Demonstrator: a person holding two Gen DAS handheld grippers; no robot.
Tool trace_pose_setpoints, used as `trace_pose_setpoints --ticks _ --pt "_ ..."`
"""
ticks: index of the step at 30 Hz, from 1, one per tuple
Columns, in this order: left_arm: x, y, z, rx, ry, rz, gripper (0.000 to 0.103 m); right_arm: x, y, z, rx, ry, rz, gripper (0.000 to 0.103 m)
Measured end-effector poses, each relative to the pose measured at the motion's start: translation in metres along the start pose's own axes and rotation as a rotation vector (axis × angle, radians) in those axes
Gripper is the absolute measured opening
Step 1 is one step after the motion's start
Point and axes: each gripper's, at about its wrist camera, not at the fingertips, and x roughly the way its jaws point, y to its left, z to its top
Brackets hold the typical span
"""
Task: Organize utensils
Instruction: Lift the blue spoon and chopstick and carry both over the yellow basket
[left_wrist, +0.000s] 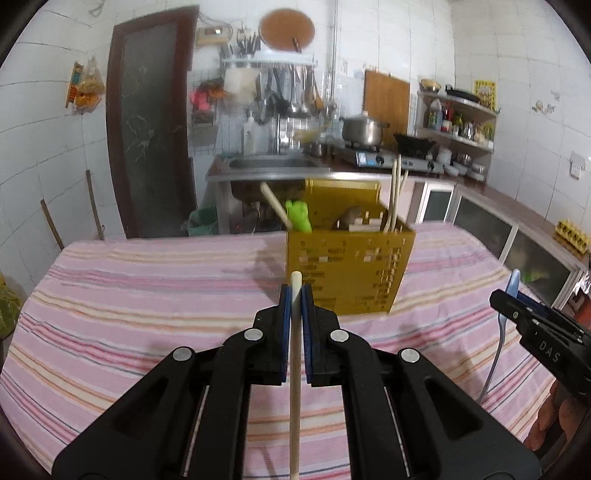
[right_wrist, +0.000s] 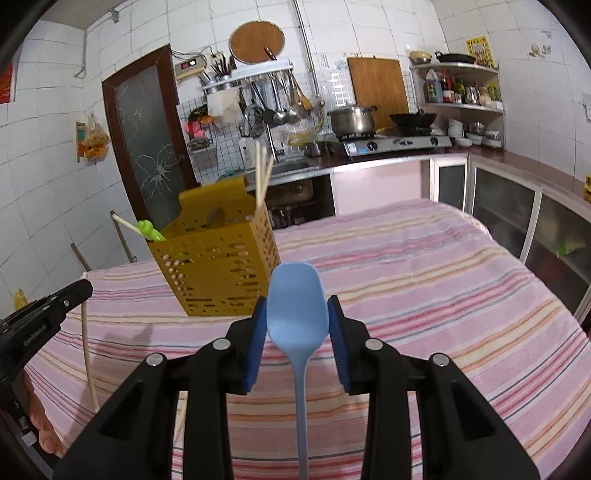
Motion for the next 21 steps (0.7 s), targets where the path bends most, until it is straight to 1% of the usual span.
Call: trace_pose_setpoints --ticks 4,7,12,14,17,19,21 --pt "-0.023 -0.001 0.020 0.008 -0.090 -0.009 0.005 -0.012 0.008 0.020 -0.010 -0.059 0.024 0.033" --pt "-0.040 -0.003 0.043 0.022 -0.169 -0.018 0.005 -0.020 0.016 0.041 -0.014 -0.106 0.046 0.033" --pt "-0.052 -0.002 0.094 0.019 -0.252 -0.066 0.005 -0.016 0.030 0.084 -0.030 -0.173 0.074 0.033" --pt "-0.053 0.000 0.116 0.017 -0.295 -0.094 0.005 -0.013 0.034 0.102 -0.029 -0.201 0.090 0.033" --pt "-0.047 0.003 0.144 0.008 -0.343 -0.164 0.005 -0.005 0.040 0.124 -0.019 -0.238 0.103 0.033" --pt "-0.036 0.005 0.161 -0.011 -0.355 -0.192 0.005 0.003 0.044 0.135 -0.007 -0.256 0.115 0.033" --pt "-0.026 0.005 0.172 -0.031 -0.362 -0.204 0.005 0.014 0.048 0.148 -0.002 -0.276 0.115 0.033"
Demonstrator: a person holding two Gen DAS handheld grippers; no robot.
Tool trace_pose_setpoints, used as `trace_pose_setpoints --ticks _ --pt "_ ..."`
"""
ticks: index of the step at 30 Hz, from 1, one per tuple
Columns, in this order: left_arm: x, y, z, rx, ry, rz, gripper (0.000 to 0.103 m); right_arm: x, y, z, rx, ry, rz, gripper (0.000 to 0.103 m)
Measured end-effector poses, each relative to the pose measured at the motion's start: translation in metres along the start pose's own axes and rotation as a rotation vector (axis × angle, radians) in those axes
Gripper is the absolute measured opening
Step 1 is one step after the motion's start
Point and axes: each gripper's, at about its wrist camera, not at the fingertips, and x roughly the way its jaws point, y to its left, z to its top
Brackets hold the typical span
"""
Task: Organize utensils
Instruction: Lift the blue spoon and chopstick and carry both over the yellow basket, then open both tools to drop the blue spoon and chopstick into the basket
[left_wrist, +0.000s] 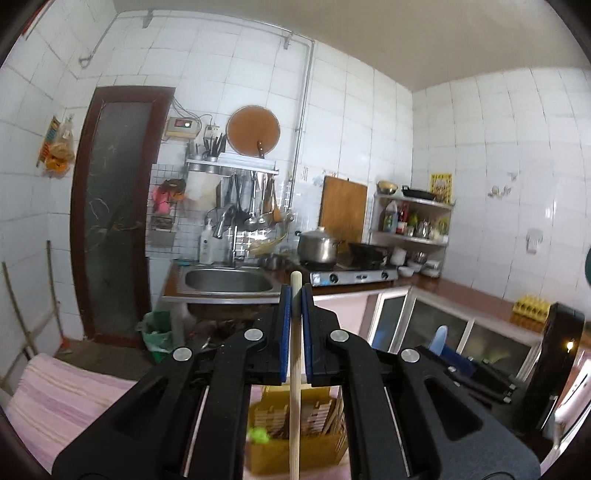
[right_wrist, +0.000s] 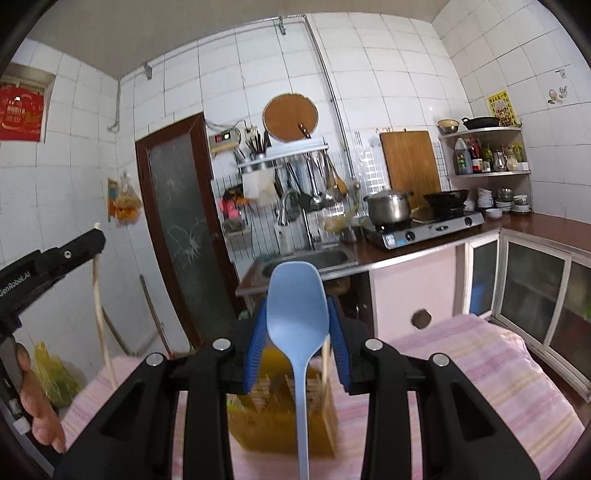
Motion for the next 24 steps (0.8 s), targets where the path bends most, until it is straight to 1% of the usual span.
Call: trace_pose_setpoints --ticks 2,6,10,13,18,24 --pt "0.018 0.002 0.003 -0.006 -0.020 0.009 0.005 0.012 0.003 0.007 0.002 -0.017 0.001 0.033" --pt "0.057 0.008 0.000 0.007 -0.041 0.056 0.005 0.035 0.009 0.013 -0.017 -0.050 0.002 0.033" --pt "0.095 0.015 -0.004 0.002 -0.057 0.084 0.005 0.056 0.012 0.012 -0.044 -0.065 -0.011 0.033" --pt "0.117 0.014 -0.005 0.024 -0.068 0.108 0.005 0.072 0.011 0.005 -0.047 -0.067 -0.015 0.033" --pt "0.142 0.012 -0.017 0.055 -0.048 0.112 0.005 0.092 0.004 -0.012 -0.042 -0.061 -0.019 0.033" --pt "0.152 0.011 -0.044 0.110 -0.004 0.125 0.005 0.107 -0.008 -0.035 -0.017 -0.025 -0.028 0.033"
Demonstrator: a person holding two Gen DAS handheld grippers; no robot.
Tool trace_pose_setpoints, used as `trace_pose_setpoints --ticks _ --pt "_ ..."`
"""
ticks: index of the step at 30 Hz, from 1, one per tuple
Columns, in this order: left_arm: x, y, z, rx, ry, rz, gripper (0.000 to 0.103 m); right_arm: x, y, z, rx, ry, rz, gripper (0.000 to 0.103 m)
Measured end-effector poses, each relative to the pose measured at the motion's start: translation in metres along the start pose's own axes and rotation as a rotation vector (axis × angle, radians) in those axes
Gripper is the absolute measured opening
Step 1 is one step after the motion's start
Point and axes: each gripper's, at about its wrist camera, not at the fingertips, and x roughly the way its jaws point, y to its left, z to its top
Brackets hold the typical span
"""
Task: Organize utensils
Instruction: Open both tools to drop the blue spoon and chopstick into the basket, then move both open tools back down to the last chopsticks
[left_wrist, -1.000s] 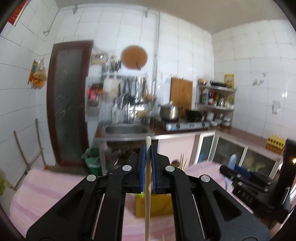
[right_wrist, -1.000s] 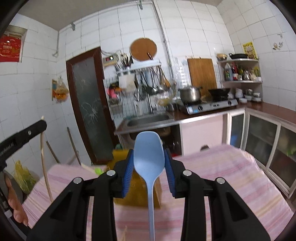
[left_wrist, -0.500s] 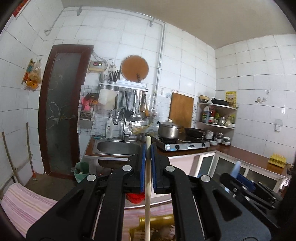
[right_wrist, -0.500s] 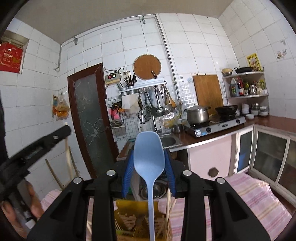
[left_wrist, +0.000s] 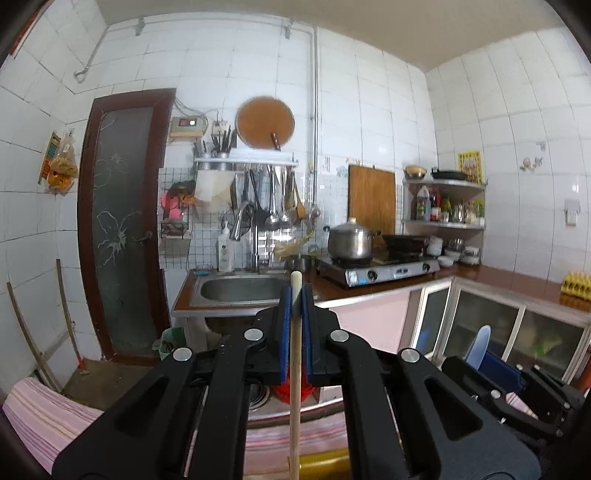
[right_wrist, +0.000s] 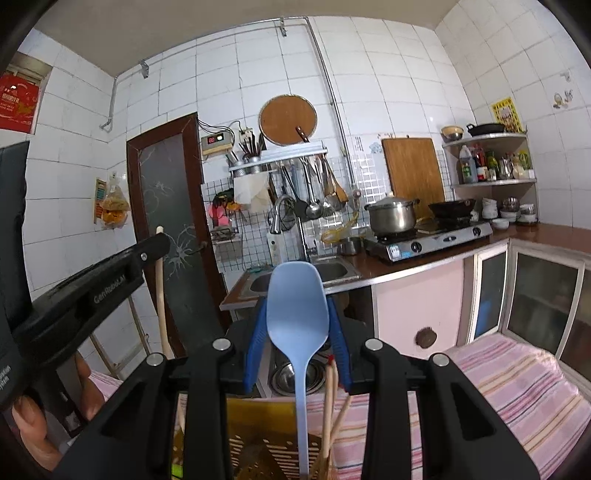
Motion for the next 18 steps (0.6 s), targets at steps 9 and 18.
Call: trace_pose_setpoints --ticks 9,18 --pt "-0.033 0.007 0.011 0.048 0.023 0.071 0.059 -0.017 -0.007 -0.007 -0.021 0.128 -0.047 0.054" --pt "-0.151 0.037 0.007 0.107 0.042 0.151 0.090 -0.092 -0.005 -0.034 -0.043 0.259 -0.042 0.058"
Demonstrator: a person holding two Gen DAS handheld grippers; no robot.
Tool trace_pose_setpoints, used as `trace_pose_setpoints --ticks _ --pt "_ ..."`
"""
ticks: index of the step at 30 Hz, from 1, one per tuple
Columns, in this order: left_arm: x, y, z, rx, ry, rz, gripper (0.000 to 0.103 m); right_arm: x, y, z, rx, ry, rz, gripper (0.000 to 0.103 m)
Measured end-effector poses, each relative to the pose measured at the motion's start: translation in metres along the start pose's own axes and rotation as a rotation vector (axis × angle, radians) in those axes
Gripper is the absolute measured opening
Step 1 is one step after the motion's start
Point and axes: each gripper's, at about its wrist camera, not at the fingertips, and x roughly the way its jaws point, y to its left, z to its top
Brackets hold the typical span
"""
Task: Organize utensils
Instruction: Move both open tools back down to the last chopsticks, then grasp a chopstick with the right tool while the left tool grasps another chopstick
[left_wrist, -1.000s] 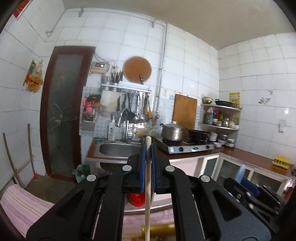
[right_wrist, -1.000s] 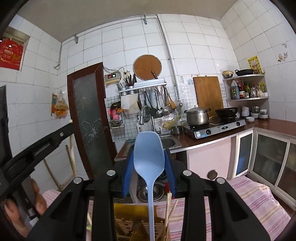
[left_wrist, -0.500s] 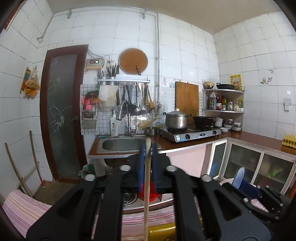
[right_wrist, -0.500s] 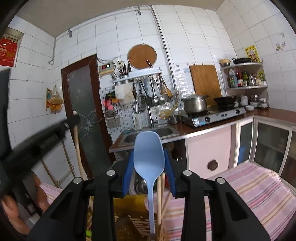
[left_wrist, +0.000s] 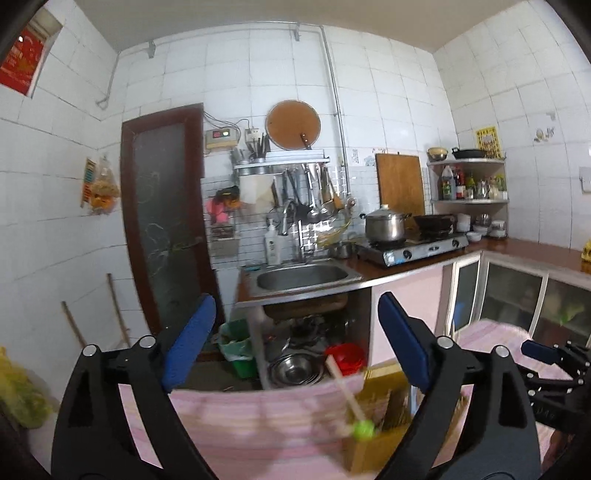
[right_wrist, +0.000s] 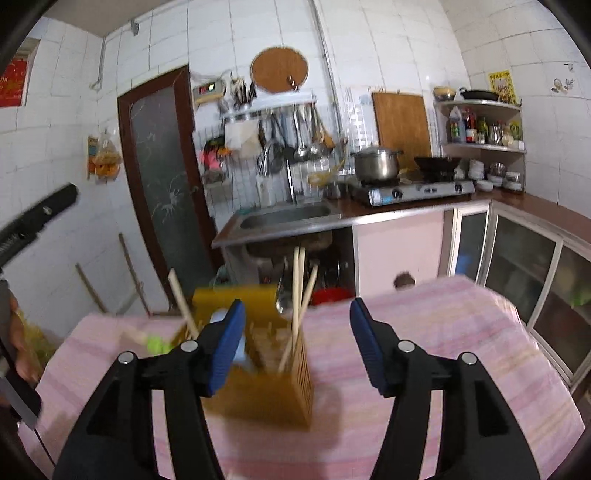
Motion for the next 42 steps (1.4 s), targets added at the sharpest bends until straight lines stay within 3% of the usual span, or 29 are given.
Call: trace_pose_setpoints --ticks 3,8,16,24,30,33,35,37,42 --pt "-0.031 0.006 -0.019 0.012 0.020 0.008 0.095 -0.016 0.006 -0.030 -0.020 0.057 -0.001 0.058" --pt "-0.060 0.010 -0.067 -0.016 0.117 -0.015 0.095 -0.030 0.013 -0.082 -0.030 0.149 -0.001 0.058" --pt "-0.054 0.007 -0.153 -0.097 0.325 -0.039 0.095 -0.022 0.029 -0.147 -0.067 0.283 -0.013 0.058" --pt "-0.028 0.006 -0.214 -0.155 0.483 -0.010 0.095 -0.001 0.050 -0.165 -0.128 0.377 -0.022 0.058" --pt "-0.023 0.001 -0.223 -0.145 0.518 -0.015 0.095 0.012 0.061 -0.175 -0.161 0.448 -0.042 0.058" --pt "-0.021 -0.005 -0.224 -0.134 0.529 -0.026 0.095 0.016 0.065 -0.173 -0.170 0.452 -0.037 0.042" --pt "-0.019 -0.010 -0.222 -0.128 0.537 -0.034 0.095 0.018 0.067 -0.171 -0.171 0.450 -0.032 0.023" --pt "-0.018 -0.015 -0.221 -0.115 0.539 -0.037 0.095 0.018 0.064 -0.169 -0.156 0.448 -0.016 0.011" --pt "-0.011 -0.036 -0.221 -0.085 0.571 -0.058 0.095 0.015 0.043 -0.164 -0.116 0.444 -0.021 0.007"
